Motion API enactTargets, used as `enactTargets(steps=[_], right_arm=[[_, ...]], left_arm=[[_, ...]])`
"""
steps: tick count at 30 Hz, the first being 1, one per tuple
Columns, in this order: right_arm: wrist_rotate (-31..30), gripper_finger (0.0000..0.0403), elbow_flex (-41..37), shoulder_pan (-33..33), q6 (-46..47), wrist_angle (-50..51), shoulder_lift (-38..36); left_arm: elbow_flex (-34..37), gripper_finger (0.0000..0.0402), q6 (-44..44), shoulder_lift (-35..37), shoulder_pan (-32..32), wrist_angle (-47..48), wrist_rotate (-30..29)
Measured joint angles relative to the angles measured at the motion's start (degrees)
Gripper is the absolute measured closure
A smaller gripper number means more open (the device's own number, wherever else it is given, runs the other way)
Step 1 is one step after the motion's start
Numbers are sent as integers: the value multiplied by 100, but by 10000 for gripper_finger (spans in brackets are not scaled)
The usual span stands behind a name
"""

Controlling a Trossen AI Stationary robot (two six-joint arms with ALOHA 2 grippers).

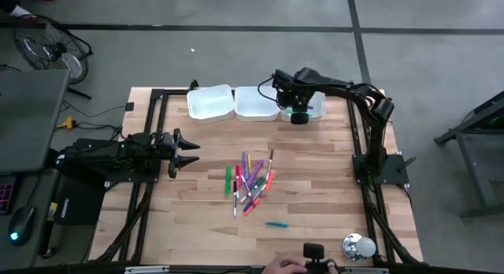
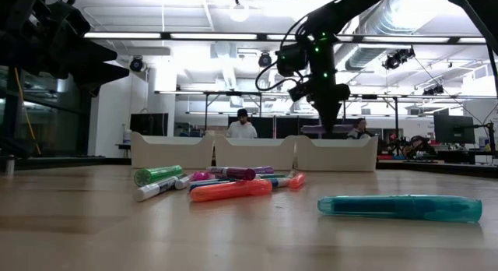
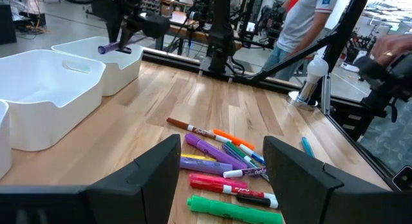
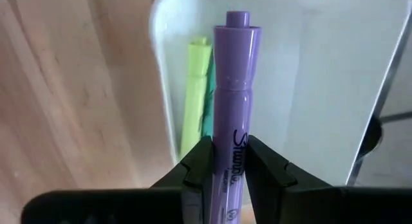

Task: Pick & Place Markers
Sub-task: Put the right purple highlighter pen into the right white bin

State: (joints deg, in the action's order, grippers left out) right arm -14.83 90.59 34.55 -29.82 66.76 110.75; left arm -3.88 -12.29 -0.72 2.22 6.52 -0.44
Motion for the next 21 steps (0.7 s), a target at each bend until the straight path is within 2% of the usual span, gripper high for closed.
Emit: enactTargets(steps=[8,17,21], right_arm=[[-99,340,-519,361,-241,-498,-2],[319,334,-529,568,-507,-723,1],[297,333,-530,586,-511,-756,1]], left_arm=[[0,182,0,-1,2,0,1],[0,182,1,-1,1,0,1],[0,182,0,-1,1,0,1]])
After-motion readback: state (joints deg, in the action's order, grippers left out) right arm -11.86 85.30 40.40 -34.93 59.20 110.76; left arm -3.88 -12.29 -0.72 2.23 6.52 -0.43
